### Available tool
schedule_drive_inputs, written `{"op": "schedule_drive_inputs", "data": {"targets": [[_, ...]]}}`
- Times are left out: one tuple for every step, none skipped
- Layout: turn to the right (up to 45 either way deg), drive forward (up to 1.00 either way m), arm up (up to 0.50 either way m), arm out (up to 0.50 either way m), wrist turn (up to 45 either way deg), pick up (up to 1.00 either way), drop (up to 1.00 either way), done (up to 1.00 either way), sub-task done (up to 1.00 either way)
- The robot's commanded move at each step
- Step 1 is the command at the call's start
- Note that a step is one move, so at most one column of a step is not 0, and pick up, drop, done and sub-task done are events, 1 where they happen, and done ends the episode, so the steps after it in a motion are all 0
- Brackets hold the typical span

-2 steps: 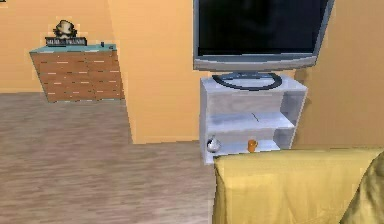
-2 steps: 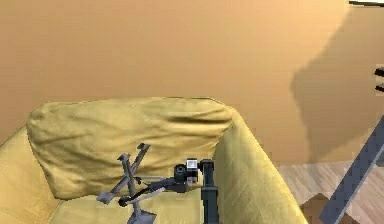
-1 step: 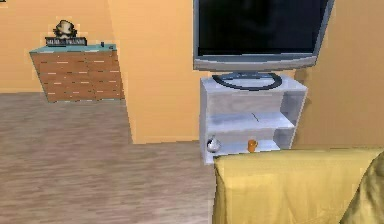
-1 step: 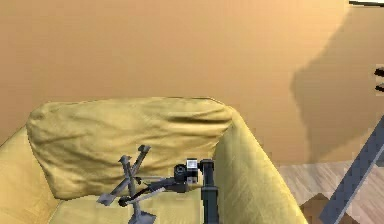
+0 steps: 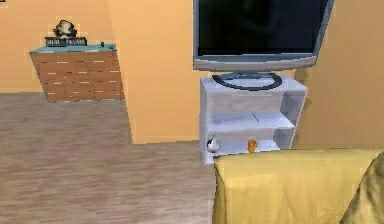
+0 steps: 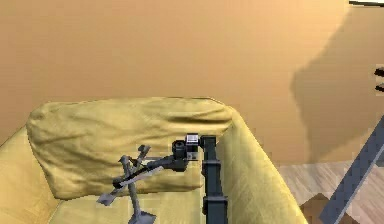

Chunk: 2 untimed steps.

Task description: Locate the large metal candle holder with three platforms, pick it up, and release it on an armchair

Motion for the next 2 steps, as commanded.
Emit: {"op": "schedule_drive_inputs", "data": {"targets": [[0.0,0.0,0.0,-0.08,0.0,0.0,0.0,0.0,0.0],[0.0,0.0,0.0,0.0,0.0,0.0,0.0,1.0,0.0]]}}
